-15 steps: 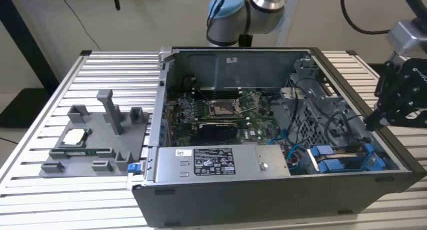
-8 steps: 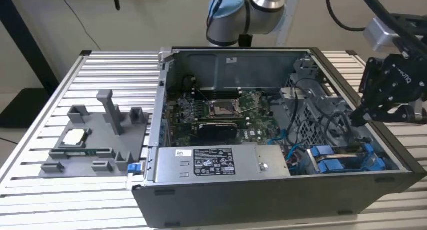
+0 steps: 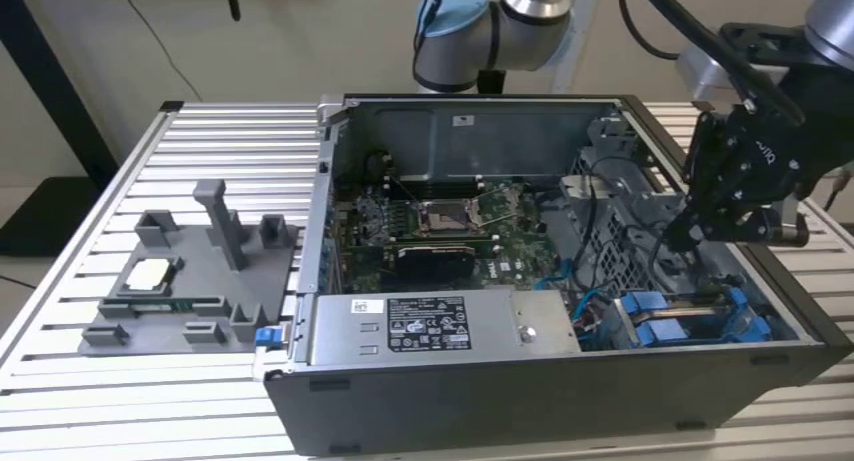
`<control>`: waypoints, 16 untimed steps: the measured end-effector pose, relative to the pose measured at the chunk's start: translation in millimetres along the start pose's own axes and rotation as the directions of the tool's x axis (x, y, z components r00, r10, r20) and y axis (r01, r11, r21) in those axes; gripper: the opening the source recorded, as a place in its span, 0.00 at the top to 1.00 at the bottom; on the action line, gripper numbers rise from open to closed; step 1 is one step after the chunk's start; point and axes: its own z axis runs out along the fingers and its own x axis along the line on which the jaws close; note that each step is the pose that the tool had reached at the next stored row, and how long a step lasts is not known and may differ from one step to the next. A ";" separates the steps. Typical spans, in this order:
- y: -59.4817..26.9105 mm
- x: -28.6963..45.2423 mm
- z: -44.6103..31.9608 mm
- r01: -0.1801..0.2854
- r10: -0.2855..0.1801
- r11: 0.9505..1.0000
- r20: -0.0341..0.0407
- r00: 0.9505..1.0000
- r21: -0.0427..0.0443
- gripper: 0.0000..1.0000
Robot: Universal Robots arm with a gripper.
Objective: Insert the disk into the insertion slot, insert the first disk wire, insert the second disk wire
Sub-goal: 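Insert the second disk wire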
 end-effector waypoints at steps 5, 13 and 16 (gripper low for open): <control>1.9 0.7 0.1 0.003 -0.003 1.000 -0.003 1.000 0.002 0.84; 1.7 1.0 1.8 0.076 -0.076 0.997 -0.063 0.995 -0.001 0.84; 1.5 1.5 3.3 0.120 -0.120 0.993 -0.066 0.991 -0.005 0.84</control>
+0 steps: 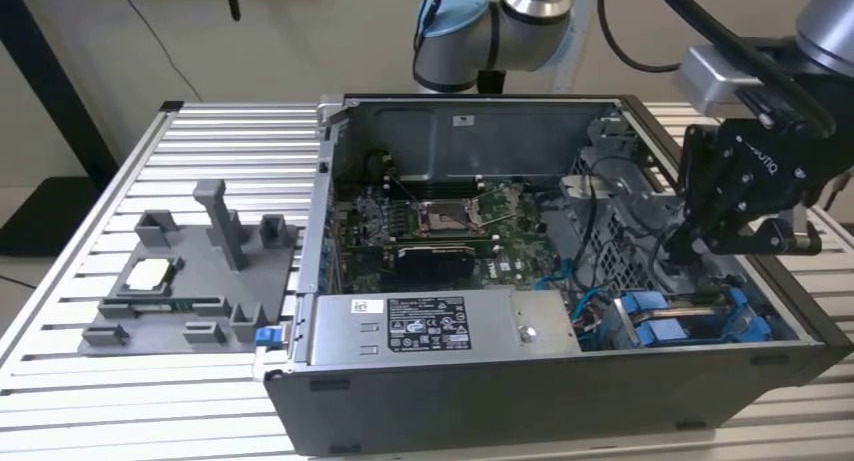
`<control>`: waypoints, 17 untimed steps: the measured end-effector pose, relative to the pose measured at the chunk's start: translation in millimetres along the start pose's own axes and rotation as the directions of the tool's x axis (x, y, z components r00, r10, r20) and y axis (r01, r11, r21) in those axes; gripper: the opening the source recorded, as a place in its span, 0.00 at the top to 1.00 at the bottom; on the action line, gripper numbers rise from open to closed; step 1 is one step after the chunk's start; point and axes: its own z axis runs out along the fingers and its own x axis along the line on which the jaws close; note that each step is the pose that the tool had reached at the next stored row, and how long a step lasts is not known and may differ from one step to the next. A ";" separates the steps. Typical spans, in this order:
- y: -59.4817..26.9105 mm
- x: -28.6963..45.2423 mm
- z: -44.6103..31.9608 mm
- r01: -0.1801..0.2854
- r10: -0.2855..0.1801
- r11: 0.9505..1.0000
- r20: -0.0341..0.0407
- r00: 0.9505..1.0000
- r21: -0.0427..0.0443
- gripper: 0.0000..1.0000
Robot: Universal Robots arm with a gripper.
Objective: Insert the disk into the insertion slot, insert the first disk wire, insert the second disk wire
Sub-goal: 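Insert the second disk wire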
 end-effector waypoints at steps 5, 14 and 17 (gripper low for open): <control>0.2 2.7 0.6 0.032 -0.032 0.999 -0.002 0.999 0.008 0.84; 9.3 7.7 1.3 0.039 -0.038 0.996 -0.014 0.999 0.079 0.84; 12.8 8.1 2.7 0.044 -0.042 0.993 -0.015 0.999 0.107 0.84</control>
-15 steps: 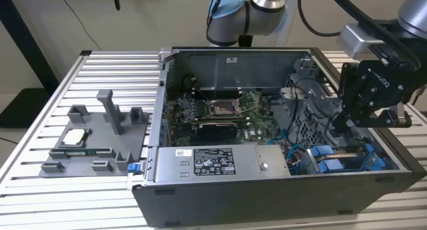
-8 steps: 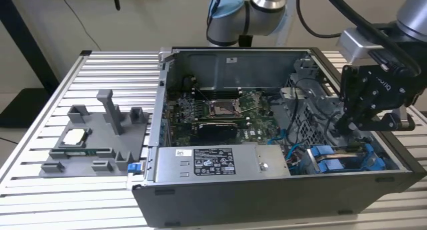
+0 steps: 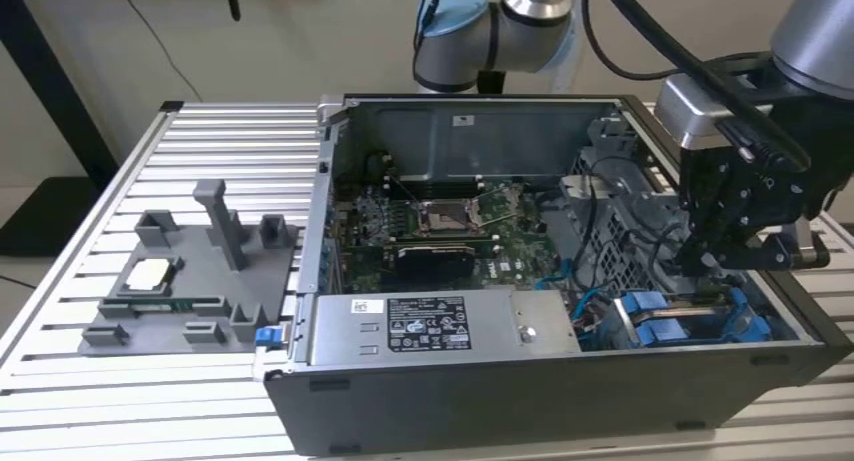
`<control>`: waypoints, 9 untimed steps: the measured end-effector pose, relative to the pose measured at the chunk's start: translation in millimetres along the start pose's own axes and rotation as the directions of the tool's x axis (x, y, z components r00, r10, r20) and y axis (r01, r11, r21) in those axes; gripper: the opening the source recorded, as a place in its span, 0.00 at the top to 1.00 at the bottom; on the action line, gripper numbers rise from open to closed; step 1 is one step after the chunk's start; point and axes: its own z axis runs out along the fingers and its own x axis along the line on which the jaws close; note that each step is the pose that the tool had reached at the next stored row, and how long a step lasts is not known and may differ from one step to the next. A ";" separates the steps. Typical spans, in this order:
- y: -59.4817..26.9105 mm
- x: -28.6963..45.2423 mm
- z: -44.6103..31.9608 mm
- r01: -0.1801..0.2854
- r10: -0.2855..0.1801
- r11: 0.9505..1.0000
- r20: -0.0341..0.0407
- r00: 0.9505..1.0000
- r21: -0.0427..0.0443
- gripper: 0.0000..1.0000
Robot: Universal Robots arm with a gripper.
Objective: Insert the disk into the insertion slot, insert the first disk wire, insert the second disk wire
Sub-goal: 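Insert the second disk wire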
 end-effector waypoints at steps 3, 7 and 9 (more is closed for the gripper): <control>1.1 0.1 0.9 0.008 -0.008 1.000 0.000 1.000 0.012 0.84; 1.2 0.1 2.0 0.008 -0.008 1.000 0.000 1.000 0.012 0.84; 1.3 0.6 5.3 0.008 -0.008 1.000 -0.001 1.000 0.013 0.84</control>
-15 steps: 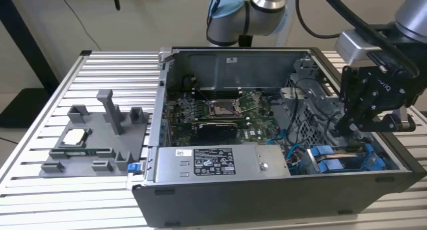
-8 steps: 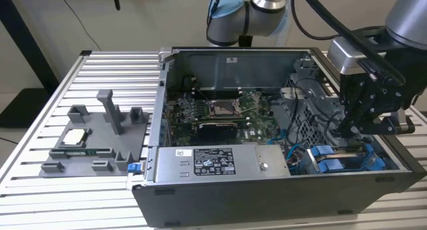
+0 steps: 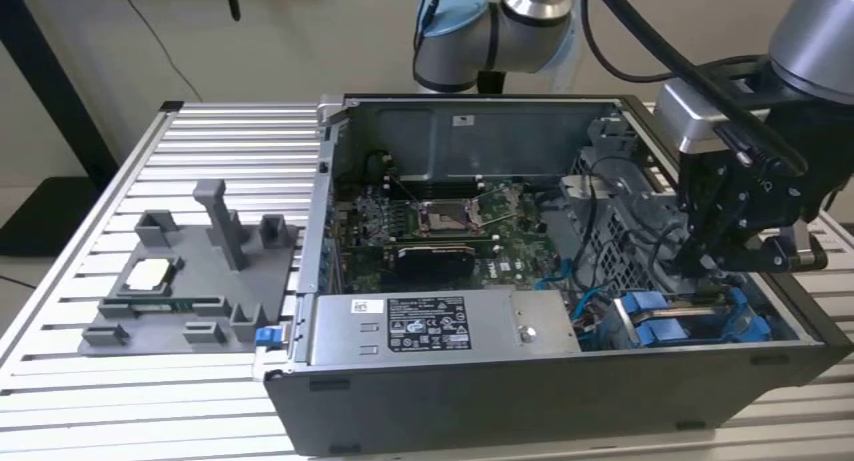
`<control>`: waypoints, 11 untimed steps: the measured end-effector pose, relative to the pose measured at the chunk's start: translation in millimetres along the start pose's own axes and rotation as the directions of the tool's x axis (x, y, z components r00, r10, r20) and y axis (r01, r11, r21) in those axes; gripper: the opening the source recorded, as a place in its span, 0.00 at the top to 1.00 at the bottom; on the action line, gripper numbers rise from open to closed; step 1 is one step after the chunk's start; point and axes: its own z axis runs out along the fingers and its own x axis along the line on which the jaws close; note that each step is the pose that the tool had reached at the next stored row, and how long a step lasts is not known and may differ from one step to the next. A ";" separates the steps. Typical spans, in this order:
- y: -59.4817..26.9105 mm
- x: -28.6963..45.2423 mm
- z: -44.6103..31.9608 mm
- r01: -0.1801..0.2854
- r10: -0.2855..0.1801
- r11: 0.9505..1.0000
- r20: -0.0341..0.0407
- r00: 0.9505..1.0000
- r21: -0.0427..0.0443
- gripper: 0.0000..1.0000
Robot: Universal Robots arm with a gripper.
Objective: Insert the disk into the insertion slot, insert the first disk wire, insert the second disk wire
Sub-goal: 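Insert the second disk wire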
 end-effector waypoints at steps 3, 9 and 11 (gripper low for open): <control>0.2 0.7 5.5 0.000 0.000 1.000 0.000 1.000 0.001 0.84; -6.3 3.0 14.5 0.000 0.000 1.000 0.000 1.000 0.001 0.84; -6.7 4.1 17.1 0.000 0.000 1.000 0.000 1.000 0.002 0.84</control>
